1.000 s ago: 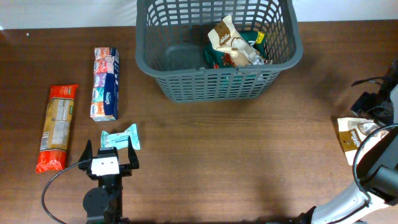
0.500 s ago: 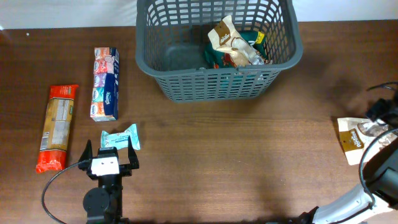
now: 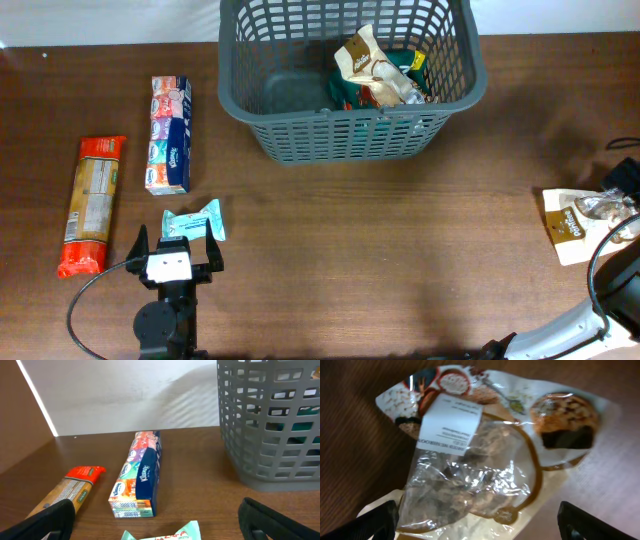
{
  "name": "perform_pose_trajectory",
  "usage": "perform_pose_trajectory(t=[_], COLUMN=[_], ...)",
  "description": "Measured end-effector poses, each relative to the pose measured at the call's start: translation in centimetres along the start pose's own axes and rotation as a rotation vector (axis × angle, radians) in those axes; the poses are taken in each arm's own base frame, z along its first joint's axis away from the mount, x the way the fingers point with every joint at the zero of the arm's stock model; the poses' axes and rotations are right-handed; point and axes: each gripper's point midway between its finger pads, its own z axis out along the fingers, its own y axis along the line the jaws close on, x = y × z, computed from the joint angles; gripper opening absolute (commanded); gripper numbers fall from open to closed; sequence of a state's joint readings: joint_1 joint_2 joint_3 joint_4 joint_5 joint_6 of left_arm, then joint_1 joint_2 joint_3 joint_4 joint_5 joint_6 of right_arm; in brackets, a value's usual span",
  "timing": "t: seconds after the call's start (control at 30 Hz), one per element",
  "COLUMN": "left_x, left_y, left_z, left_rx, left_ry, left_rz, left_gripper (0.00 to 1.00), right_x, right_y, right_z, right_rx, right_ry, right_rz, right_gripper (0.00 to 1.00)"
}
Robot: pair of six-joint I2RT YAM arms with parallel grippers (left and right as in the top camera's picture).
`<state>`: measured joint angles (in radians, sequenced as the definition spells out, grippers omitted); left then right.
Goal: Pack container
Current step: 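Lower the right gripper and grasp the brown-and-white mushroom pouch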
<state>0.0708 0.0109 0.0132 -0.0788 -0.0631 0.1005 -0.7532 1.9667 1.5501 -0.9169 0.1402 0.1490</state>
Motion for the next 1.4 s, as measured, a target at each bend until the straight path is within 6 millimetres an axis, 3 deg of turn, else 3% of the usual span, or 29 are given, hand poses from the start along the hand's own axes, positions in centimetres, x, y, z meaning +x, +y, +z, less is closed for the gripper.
perform_pose_trajectory(t=[0.3, 0.67, 1.4], left_x=[0.0, 0.0, 0.0], left_y=[0.0, 0.0, 0.0], left_z=[0.0, 0.0, 0.0], left_rx=[0.0, 0.0, 0.0], left_ry=[0.0, 0.0, 0.0], left_rz=[0.0, 0.0, 0.0], left_gripper=[0.99, 0.99, 0.99], right_x=[0.8, 3.2, 3.6], right_y=[0.5, 1.0, 3.1], right_z=[1.1, 3.7, 4.6], right_rx=[-0.025, -0.047, -0.189], right_ry=[0.01, 0.046, -0.007], right_rz=[-0.018, -0.023, -0.023], right_gripper=[0.99, 0.99, 0.99])
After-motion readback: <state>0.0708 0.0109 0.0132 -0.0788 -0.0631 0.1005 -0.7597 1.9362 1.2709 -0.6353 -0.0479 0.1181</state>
